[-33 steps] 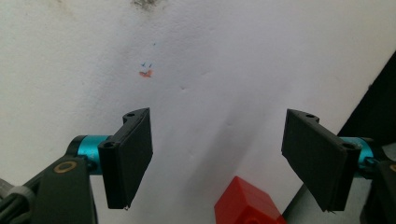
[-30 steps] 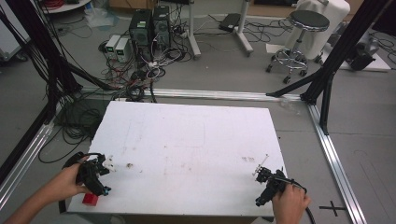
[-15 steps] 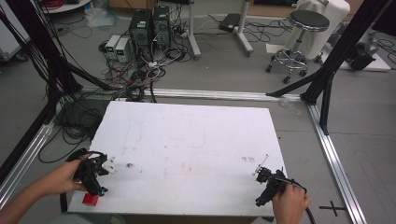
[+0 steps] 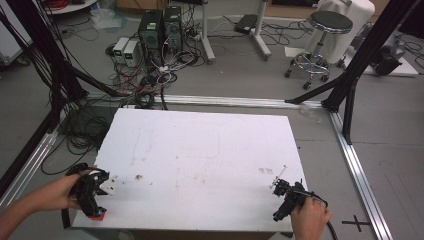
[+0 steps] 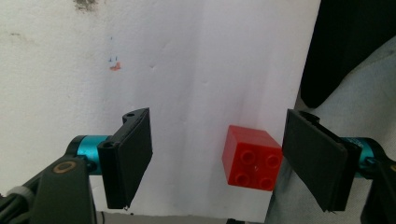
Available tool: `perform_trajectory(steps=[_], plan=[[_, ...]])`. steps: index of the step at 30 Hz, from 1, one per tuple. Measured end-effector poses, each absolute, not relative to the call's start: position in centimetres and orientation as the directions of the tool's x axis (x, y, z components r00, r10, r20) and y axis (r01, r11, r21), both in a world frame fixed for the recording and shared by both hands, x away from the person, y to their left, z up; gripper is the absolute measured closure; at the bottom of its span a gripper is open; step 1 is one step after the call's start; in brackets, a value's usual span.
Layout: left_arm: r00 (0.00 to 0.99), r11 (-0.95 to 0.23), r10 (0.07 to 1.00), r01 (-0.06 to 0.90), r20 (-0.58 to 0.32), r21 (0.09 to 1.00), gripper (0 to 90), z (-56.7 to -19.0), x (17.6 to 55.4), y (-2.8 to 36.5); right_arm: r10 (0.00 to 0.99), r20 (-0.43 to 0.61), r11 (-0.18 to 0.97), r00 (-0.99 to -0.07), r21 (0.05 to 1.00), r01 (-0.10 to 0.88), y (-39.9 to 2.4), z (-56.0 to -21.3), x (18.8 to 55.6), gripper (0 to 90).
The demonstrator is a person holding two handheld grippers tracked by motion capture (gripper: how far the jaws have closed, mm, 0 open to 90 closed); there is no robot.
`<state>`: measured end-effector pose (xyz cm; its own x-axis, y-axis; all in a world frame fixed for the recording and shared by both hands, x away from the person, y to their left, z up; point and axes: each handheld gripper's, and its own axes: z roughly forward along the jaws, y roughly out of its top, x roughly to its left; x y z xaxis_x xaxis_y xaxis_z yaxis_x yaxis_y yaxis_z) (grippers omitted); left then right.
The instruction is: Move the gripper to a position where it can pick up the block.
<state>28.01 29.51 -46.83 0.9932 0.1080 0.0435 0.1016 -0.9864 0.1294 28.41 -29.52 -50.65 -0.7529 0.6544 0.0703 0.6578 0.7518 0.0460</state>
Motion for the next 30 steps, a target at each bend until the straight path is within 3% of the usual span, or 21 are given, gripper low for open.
perform_trajectory(steps=[30], plan=[[0.998, -0.999, -0.012, -0.015, 0.060, 0.049, 25.9, -47.7, 26.0, 31.1, 0.655, 0.067, 0.752, -0.753, 0.035, 0.658, -29.4, -50.8, 28.4, 3.2]])
